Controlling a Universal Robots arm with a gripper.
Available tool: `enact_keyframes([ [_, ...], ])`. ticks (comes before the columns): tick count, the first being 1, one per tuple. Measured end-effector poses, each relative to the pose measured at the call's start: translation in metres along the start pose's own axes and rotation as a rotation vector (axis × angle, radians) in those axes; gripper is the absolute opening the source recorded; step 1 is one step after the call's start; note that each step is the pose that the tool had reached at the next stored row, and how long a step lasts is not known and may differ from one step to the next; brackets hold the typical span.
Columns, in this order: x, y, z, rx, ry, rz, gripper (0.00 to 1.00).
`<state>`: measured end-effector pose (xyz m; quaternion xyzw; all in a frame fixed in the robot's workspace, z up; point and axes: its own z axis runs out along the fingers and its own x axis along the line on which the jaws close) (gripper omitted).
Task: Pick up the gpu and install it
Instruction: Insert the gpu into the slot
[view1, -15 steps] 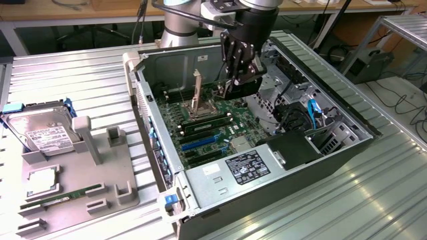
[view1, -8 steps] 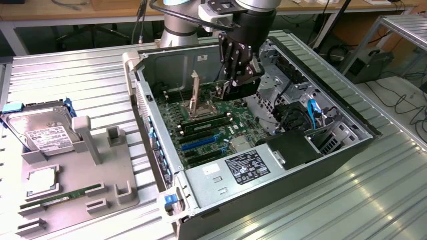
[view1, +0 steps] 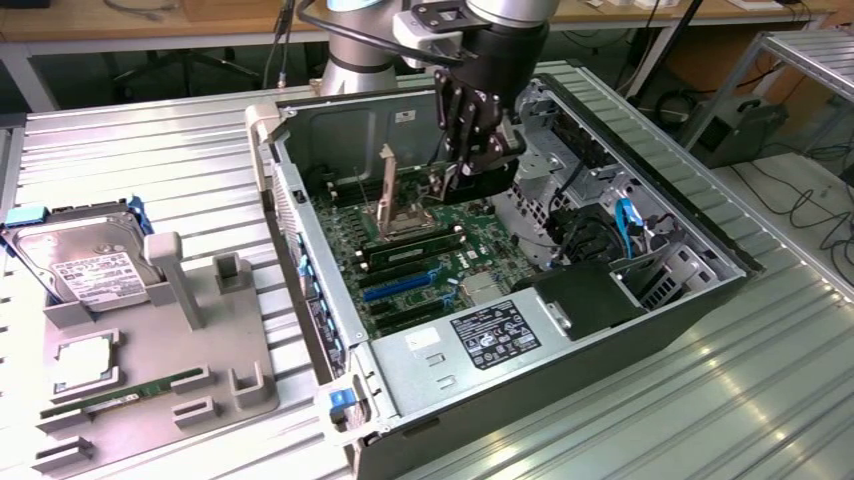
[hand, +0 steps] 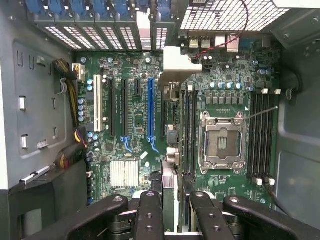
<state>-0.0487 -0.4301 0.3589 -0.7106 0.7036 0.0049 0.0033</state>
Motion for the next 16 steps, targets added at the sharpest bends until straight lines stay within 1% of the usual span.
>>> enact_keyframes([
  [16,0.0005,0.0063,0.0047,-0.0001,0.0002,0.0,0.26],
])
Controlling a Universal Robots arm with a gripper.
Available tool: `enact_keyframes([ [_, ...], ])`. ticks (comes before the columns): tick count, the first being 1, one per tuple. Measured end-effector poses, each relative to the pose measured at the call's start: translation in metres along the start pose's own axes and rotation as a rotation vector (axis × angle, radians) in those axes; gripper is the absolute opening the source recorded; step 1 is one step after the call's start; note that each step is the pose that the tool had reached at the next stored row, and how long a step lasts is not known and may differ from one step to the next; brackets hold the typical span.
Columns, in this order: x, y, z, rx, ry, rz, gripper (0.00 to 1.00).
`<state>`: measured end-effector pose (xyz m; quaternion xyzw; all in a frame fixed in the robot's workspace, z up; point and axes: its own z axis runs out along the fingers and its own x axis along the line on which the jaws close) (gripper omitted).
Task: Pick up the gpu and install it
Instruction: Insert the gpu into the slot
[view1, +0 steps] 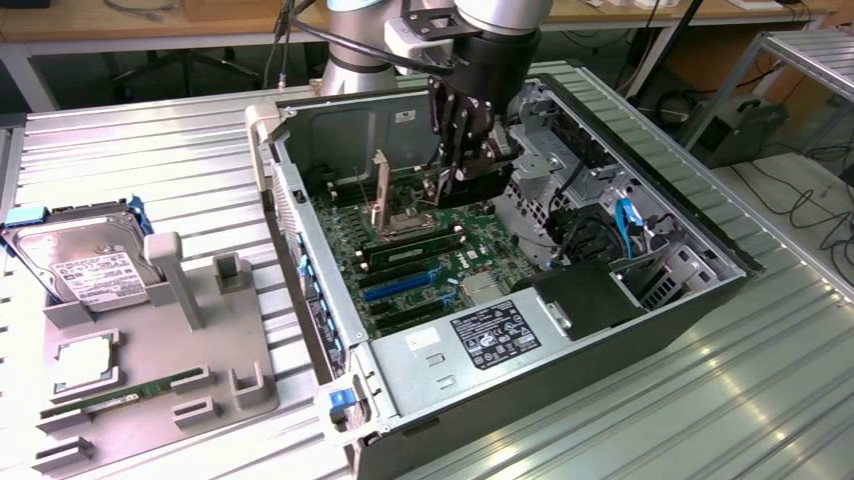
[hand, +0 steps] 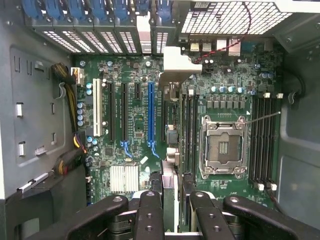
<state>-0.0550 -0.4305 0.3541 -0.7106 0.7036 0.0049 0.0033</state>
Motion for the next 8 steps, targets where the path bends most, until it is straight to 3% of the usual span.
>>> enact_keyframes([
  [8,0.0001,0.0021,0.0016,0.0,-0.0001,0.0,0.26],
])
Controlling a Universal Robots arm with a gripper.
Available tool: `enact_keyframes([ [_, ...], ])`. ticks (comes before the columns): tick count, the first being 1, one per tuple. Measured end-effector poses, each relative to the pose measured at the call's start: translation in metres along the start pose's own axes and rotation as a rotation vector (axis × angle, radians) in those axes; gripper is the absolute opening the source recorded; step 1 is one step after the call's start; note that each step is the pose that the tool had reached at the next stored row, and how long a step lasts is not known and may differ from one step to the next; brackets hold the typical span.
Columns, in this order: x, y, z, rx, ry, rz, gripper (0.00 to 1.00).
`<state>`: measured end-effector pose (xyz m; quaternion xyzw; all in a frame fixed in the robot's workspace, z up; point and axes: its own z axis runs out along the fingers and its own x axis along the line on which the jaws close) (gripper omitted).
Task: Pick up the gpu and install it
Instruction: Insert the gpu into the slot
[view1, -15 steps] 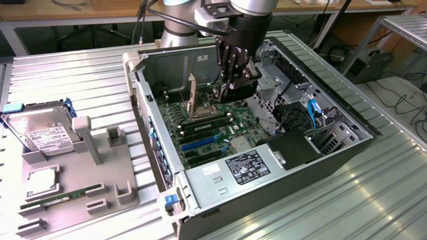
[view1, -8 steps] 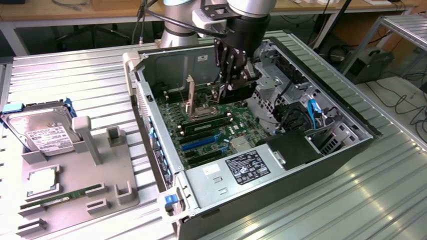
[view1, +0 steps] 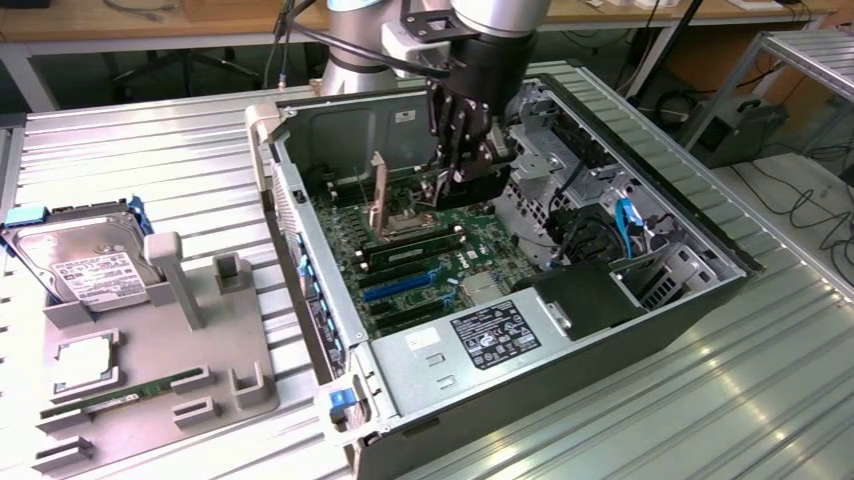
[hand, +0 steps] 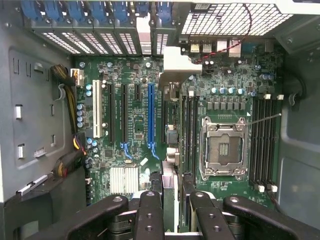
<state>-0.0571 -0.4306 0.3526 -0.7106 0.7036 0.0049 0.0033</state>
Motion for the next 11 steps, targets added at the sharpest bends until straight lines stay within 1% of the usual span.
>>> enact_keyframes([
  [11,0.0,0.0053,0.0037,0.0001,-0.0002,0.0,0.26],
])
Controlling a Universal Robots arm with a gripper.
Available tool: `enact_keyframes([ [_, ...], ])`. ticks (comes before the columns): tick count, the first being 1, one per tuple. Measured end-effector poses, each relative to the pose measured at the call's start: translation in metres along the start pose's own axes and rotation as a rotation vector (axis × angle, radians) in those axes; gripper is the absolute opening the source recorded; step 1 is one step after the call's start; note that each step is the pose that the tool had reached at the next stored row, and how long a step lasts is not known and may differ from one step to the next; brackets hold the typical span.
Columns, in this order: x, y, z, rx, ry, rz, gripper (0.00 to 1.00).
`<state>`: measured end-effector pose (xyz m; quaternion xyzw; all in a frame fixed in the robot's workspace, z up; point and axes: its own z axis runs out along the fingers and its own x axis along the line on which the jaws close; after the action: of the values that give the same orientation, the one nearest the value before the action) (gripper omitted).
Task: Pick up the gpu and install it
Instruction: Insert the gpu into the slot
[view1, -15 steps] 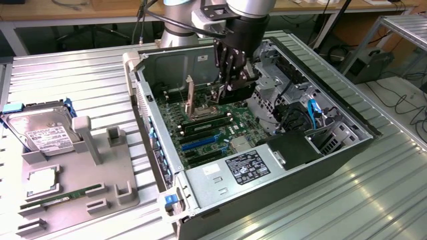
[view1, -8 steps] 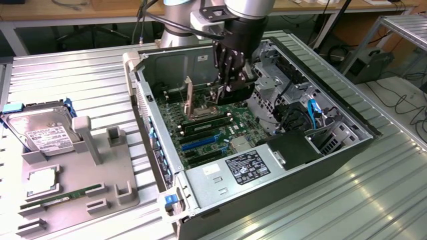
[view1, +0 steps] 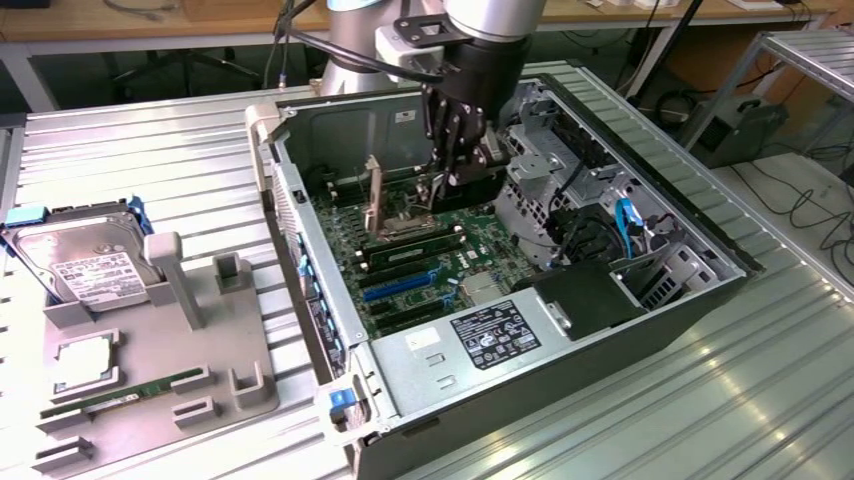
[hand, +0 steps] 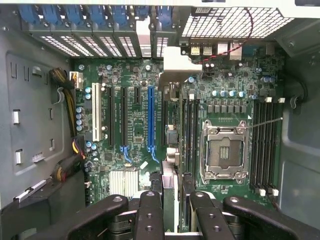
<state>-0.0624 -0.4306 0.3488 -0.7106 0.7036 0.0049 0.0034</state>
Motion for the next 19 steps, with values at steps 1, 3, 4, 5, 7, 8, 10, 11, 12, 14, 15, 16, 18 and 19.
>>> enact_keyframes([
  [1,0.0,0.0004,0.0004,0.0,0.0,0.0,0.26],
  [3,0.0005,0.0014,0.0021,-0.0001,0.0001,0.0,0.26],
  [4,0.0006,0.0016,0.0025,0.0,0.0001,0.0,0.26],
  [5,0.0008,0.0018,0.0031,-0.0001,0.0001,0.0,0.26],
  [7,0.001,0.0023,0.0041,-0.0001,0.0001,0.0,0.26],
  [8,0.0011,0.0024,0.0046,-0.0001,0.0001,0.0,0.26],
  [10,0.0013,0.0027,0.0056,-0.0001,0.0001,0.0,0.26],
  [11,0.0014,0.0029,0.0061,0.0,0.0001,0.0,0.26],
  [12,0.0015,0.0031,0.0064,-0.0001,0.0001,0.0,0.26],
  [14,0.0018,0.0036,0.0072,-0.0001,0.0003,0.0,0.26],
  [15,0.0019,0.0038,0.0076,-0.0001,0.0002,0.0,0.26],
  [16,0.0023,0.0042,0.0082,-0.0001,0.0002,0.0,0.26],
  [18,0.0027,0.0047,0.0088,0.0,0.0001,0.0,0.26],
  [19,0.0029,0.0049,0.009,0.0,0.0,0.0,0.26],
])
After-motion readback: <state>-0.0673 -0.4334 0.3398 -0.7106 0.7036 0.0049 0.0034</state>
